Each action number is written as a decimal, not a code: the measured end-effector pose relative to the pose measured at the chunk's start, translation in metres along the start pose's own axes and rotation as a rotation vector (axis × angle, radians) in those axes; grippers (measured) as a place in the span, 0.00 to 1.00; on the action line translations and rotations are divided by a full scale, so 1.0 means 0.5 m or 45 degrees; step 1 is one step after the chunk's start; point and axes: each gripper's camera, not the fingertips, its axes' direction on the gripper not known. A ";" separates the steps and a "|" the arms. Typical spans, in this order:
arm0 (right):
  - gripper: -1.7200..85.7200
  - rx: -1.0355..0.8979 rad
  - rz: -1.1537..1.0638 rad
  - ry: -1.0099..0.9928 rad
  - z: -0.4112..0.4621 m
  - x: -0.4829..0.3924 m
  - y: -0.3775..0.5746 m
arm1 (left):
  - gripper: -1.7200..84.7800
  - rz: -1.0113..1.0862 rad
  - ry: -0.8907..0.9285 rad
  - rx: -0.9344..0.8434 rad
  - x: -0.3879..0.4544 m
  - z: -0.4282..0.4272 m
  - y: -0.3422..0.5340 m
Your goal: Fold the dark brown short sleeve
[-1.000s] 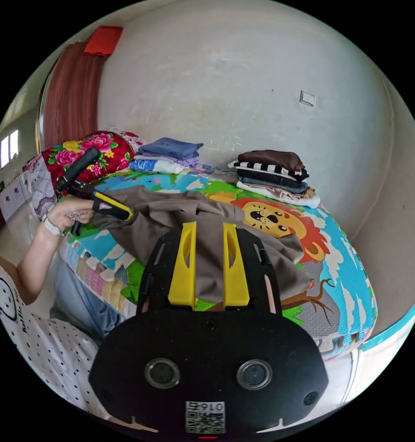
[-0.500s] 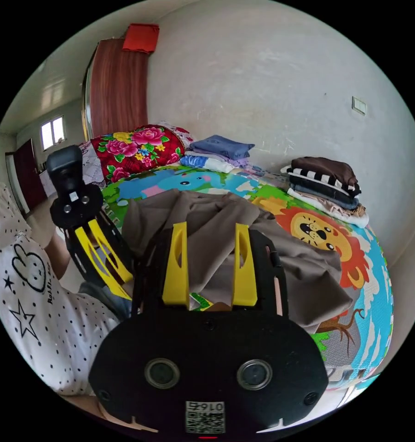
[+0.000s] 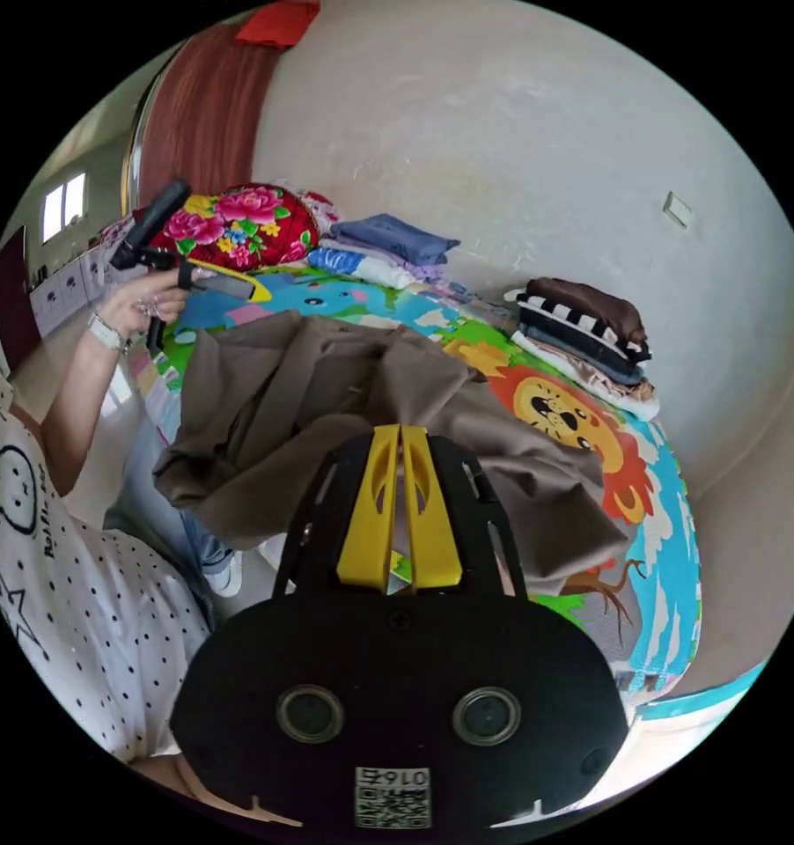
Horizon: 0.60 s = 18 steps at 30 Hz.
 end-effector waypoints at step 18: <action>0.08 0.148 0.479 0.210 -0.173 0.193 0.223 | 0.01 0.111 -0.111 -0.177 -0.074 0.052 -0.014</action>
